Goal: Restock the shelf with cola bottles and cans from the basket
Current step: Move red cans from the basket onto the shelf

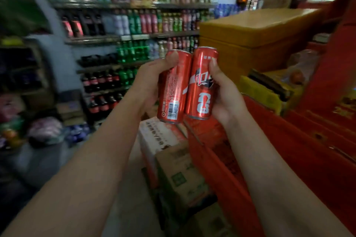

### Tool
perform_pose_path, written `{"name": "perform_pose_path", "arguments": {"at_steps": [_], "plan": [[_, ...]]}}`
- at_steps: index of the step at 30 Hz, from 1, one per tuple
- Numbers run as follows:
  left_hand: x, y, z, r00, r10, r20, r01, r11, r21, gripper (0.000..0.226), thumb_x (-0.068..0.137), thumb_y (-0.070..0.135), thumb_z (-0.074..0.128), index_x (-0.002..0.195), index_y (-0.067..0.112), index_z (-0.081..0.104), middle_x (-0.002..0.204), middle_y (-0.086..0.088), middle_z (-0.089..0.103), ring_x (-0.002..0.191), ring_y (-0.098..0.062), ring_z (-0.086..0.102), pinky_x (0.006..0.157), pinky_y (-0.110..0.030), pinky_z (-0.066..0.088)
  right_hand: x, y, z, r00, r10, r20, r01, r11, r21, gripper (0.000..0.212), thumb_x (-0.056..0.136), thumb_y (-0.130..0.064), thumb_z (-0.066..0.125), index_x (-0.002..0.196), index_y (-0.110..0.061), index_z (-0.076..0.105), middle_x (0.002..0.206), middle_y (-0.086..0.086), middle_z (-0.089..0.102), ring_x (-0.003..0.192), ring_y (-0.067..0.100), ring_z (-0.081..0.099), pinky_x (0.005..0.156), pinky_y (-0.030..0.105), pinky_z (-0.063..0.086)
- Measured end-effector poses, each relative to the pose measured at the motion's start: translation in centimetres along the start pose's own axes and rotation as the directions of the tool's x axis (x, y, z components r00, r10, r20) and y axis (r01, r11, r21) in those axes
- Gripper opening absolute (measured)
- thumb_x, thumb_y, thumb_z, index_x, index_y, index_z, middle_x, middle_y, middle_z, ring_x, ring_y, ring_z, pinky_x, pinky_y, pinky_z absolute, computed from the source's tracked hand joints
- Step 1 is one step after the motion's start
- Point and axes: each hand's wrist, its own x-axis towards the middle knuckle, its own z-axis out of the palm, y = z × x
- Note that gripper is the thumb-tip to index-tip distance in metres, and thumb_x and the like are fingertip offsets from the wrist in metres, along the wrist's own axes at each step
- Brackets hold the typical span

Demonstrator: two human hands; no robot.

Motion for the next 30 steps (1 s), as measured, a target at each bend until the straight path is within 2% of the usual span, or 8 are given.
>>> {"name": "perform_pose_path", "arguments": {"at_steps": [2, 6, 9, 12, 16, 22, 25, 30], "plan": [[-1.3, 1.1, -3.7, 0.994, 0.056, -0.091, -0.052, 0.998, 0.042, 0.062, 0.067, 0.039, 0.073, 0.113, -0.003, 0.065, 0.100, -0.016, 0.070, 0.085, -0.029, 0.068, 0.076, -0.042, 0.059, 0.4, 1.9, 2.9, 0.996, 0.052, 0.072, -0.052, 0.999, 0.008, 0.065, 0.075, -0.041, 0.068, 0.127, -0.002, 0.060, 0.123, 0.020, 0.065, 0.114, 0.036, 0.063, 0.092, 0.052, 0.053], [-5.0, 2.8, -10.9, 0.959, 0.142, -0.244, -0.114, 0.986, 0.124, 0.024, 0.069, 0.030, 0.077, 0.087, 0.014, 0.072, 0.078, -0.002, 0.073, 0.070, -0.019, 0.068, 0.072, -0.036, 0.054, 0.8, 6.3, 8.1, 0.968, 0.158, 0.196, -0.153, 0.987, -0.037, 0.070, 0.072, -0.042, 0.073, 0.127, -0.002, 0.059, 0.124, 0.020, 0.065, 0.112, 0.036, 0.064, 0.092, 0.053, 0.053], [-8.1, 3.4, -15.2, 0.921, 0.156, -0.358, -0.118, 0.985, 0.126, 0.036, 0.067, 0.029, 0.080, 0.097, 0.011, 0.071, 0.091, -0.009, 0.073, 0.084, -0.026, 0.070, 0.078, -0.043, 0.057, 0.6, 9.1, 11.0, 0.942, 0.223, 0.251, -0.207, 0.974, -0.091, 0.064, 0.074, -0.040, 0.070, 0.124, -0.002, 0.061, 0.112, 0.017, 0.069, 0.099, 0.033, 0.068, 0.084, 0.049, 0.057], [-11.2, 3.7, -18.4, 0.866, 0.194, -0.462, -0.137, 0.978, 0.154, 0.048, 0.066, 0.032, 0.077, 0.106, 0.007, 0.068, 0.095, -0.011, 0.072, 0.087, -0.027, 0.069, 0.076, -0.039, 0.057, 0.4, 11.7, 13.3, 0.913, 0.265, 0.310, -0.230, 0.962, -0.144, 0.062, 0.072, -0.040, 0.070, 0.123, -0.005, 0.062, 0.107, 0.014, 0.070, 0.094, 0.028, 0.069, 0.075, 0.041, 0.058], [-14.0, 3.7, -21.6, 0.797, 0.198, -0.571, -0.137, 0.979, 0.147, 0.053, 0.065, 0.037, 0.078, 0.109, 0.010, 0.068, 0.103, -0.013, 0.071, 0.093, -0.032, 0.069, 0.077, -0.043, 0.056, 0.0, 14.8, 15.1, 0.891, 0.302, 0.338, -0.253, 0.950, -0.184, 0.060, 0.072, -0.038, 0.071, 0.122, -0.006, 0.063, 0.110, 0.015, 0.070, 0.094, 0.028, 0.069, 0.078, 0.042, 0.057], [-15.6, 2.7, -22.8, 0.780, 0.187, -0.597, -0.112, 0.981, 0.161, 0.044, 0.067, 0.034, 0.073, 0.106, 0.014, 0.068, 0.099, -0.005, 0.072, 0.092, -0.024, 0.070, 0.075, -0.037, 0.056, 0.1, 17.3, 15.6, 0.874, 0.345, 0.343, -0.274, 0.932, -0.238, 0.058, 0.073, -0.039, 0.071, 0.122, -0.010, 0.062, 0.113, 0.012, 0.070, 0.099, 0.028, 0.069, 0.076, 0.040, 0.057], [-14.9, 1.9, -22.9, 0.776, 0.179, -0.605, -0.091, 0.981, 0.173, 0.044, 0.066, 0.034, 0.073, 0.106, 0.016, 0.068, 0.096, -0.001, 0.073, 0.089, -0.020, 0.071, 0.070, -0.033, 0.055, 0.8, 17.7, 15.0, 0.872, 0.366, 0.326, -0.294, 0.923, -0.249, 0.046, 0.081, -0.035, 0.070, 0.121, -0.013, 0.063, 0.112, 0.010, 0.071, 0.098, 0.026, 0.071, 0.072, 0.037, 0.057], [-12.8, 0.3, -23.4, 0.760, 0.166, -0.628, -0.074, 0.983, 0.171, 0.044, 0.065, 0.035, 0.074, 0.106, 0.019, 0.069, 0.103, -0.006, 0.072, 0.099, -0.028, 0.068, 0.083, -0.046, 0.054, 2.8, 18.4, 13.7, 0.877, 0.368, 0.308, -0.294, 0.919, -0.261, 0.039, 0.087, -0.029, 0.067, 0.122, -0.012, 0.063, 0.111, 0.009, 0.072, 0.099, 0.026, 0.070, 0.076, 0.038, 0.055]]}}
